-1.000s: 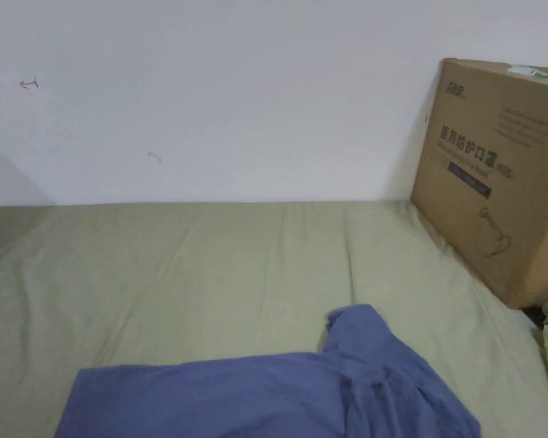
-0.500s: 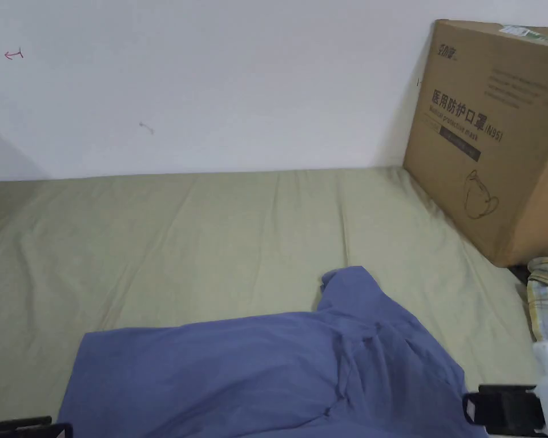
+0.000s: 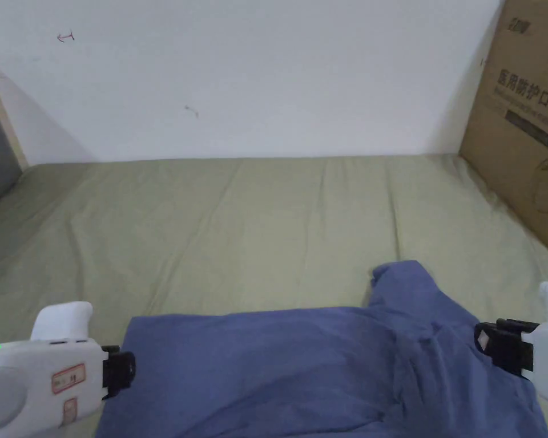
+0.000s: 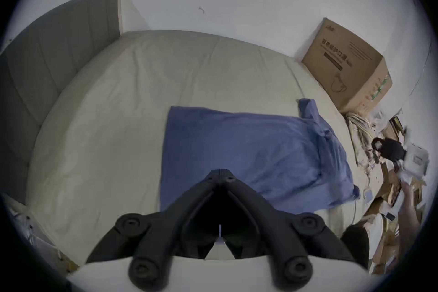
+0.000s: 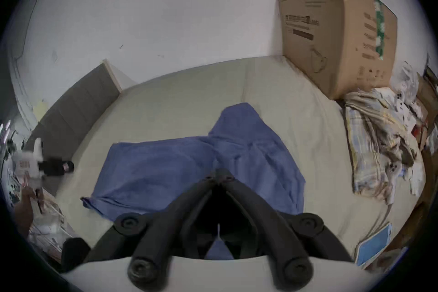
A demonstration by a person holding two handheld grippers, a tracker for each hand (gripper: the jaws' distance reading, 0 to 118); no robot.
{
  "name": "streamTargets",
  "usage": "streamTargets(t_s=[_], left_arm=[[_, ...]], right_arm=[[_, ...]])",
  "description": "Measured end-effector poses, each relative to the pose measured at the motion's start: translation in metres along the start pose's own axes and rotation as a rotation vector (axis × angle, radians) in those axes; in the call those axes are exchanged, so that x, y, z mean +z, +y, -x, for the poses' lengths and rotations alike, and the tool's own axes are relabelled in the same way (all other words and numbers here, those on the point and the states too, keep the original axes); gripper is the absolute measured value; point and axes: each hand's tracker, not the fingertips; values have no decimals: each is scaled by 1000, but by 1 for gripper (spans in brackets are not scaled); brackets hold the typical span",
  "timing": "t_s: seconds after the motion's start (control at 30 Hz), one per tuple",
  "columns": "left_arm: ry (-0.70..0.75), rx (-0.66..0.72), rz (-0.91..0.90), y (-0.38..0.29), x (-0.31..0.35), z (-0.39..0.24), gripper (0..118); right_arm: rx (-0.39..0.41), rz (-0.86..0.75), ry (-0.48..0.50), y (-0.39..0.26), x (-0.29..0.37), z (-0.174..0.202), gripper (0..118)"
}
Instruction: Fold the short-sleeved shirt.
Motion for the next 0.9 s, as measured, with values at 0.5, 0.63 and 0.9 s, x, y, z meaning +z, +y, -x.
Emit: streamTargets(t_s=[0.5,0.63,0.9], left_arm=[[83,18,226,84,-192,64,112],[128,-18,266,80,-222,68,112],[28,-93,168,81,-188,51,1]], right_arm=[[-73,74,-21,13,-60,-23,0],[-82,109,-50,11,-71,-38,0],[-98,157,-37,35,-106,-59,0]])
